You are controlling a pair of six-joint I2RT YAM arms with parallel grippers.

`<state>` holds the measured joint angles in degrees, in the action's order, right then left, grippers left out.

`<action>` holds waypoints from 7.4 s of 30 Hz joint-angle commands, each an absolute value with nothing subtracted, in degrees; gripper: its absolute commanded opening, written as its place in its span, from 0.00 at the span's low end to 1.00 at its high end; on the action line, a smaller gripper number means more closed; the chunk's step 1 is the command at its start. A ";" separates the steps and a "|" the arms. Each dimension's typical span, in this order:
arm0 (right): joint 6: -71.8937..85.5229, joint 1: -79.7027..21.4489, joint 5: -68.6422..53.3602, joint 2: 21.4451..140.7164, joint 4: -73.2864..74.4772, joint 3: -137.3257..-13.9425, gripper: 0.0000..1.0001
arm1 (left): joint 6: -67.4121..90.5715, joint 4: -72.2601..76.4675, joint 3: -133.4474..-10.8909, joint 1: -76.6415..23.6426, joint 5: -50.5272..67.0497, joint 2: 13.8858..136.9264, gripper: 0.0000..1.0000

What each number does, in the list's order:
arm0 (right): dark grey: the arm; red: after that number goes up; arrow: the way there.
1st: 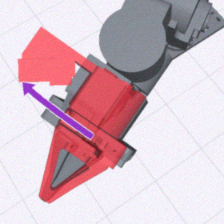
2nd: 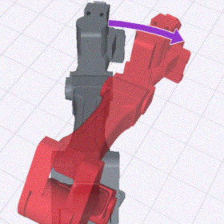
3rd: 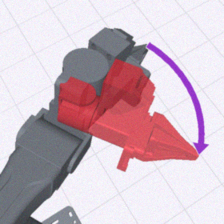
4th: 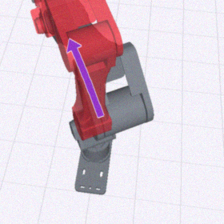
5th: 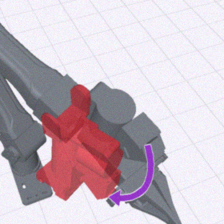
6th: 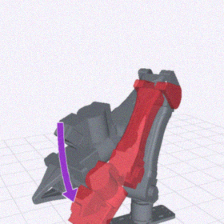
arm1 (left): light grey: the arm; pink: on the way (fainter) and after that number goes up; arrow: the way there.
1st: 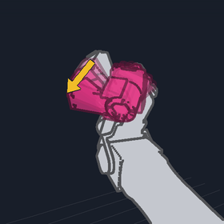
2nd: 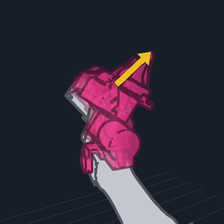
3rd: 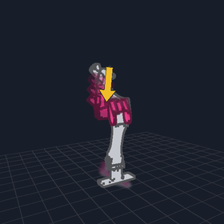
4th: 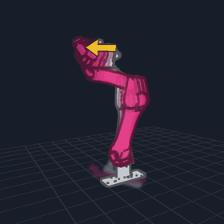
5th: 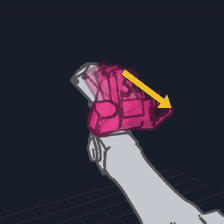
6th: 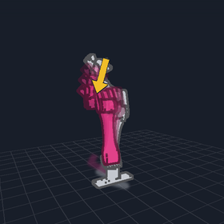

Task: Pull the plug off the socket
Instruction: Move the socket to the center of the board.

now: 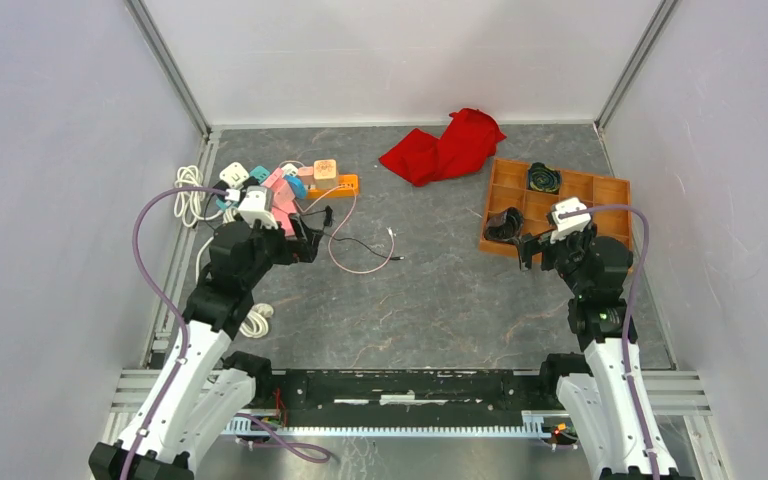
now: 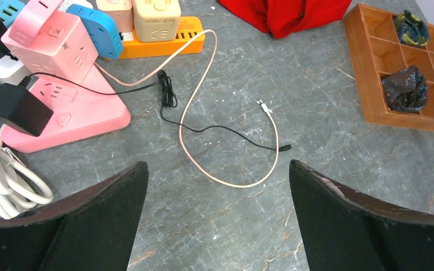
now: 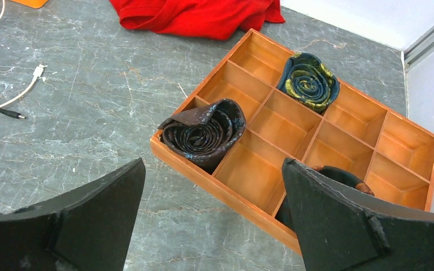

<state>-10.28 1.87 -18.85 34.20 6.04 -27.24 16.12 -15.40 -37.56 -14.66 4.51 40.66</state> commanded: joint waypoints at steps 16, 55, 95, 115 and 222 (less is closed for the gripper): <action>-20.80 1.52 -32.46 34.42 1.84 -22.74 0.98 | 9.89 -7.70 -33.13 -15.12 7.18 36.19 1.00; -40.44 -2.01 -44.15 32.08 13.70 -23.47 0.98 | 6.91 -15.54 -66.10 -15.03 8.64 77.18 1.00; -39.33 -8.35 -35.04 34.94 18.47 -27.22 0.98 | 10.87 -22.49 -100.17 -15.82 -10.94 117.77 0.83; -39.73 -9.22 -34.13 35.23 18.45 -26.98 0.98 | 10.32 -23.17 -101.21 -17.14 -20.05 120.51 0.82; -39.60 -10.22 -35.86 39.22 19.64 -27.42 0.98 | 1.70 29.35 -52.69 -34.70 28.73 93.85 0.02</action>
<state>-39.94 -10.02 -34.72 38.94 20.38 -24.97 4.38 18.63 -52.82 -31.66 21.54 96.07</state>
